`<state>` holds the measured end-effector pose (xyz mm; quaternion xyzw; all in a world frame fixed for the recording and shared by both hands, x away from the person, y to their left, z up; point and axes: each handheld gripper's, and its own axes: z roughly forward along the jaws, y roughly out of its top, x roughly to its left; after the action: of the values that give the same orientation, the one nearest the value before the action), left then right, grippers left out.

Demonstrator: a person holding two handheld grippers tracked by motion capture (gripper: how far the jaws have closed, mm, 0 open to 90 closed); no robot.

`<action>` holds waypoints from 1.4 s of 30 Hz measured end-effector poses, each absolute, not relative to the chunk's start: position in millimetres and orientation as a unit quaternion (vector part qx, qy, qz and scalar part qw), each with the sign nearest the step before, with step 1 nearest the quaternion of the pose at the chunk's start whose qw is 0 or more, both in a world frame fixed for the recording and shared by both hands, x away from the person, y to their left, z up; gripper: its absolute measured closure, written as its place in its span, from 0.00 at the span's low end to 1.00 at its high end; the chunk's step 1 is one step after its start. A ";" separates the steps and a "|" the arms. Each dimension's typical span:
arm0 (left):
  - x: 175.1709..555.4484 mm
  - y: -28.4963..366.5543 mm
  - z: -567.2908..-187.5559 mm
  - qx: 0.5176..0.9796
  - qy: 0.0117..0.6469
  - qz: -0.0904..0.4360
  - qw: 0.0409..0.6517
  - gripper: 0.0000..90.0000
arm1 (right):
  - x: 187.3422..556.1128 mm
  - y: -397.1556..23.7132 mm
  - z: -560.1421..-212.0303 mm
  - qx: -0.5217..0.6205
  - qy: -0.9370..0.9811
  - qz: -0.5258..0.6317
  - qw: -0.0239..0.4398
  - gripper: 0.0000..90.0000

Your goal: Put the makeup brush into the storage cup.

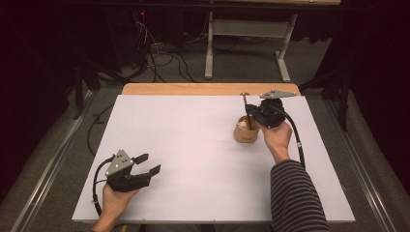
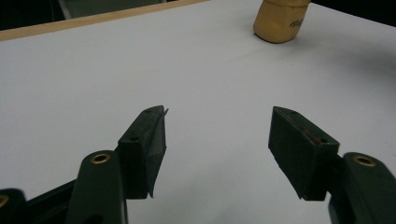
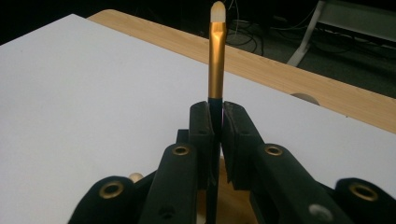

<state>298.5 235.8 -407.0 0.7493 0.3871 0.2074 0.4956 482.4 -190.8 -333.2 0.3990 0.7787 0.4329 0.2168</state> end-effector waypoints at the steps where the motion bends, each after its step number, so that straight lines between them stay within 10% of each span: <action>1: 298.5 235.8 -407.0 0.749 0.387 0.207 0.496 0.41 | 482.5 -191.0 -333.4 0.398 0.779 0.432 0.218 0.94; 16: 298.3 235.4 -406.7 0.751 0.385 0.208 0.494 0.41 | 479.6 -195.8 -332.5 0.403 0.783 0.423 0.214 0.94; 42: 297.6 234.5 -406.0 0.749 0.383 0.212 0.496 0.41 | 455.2 -217.6 -324.7 0.410 0.770 0.439 0.212 0.59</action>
<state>297.6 234.5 -406.0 0.7495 0.3835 0.2116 0.4964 455.2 -217.6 -324.7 0.4101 0.7705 0.4394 0.2124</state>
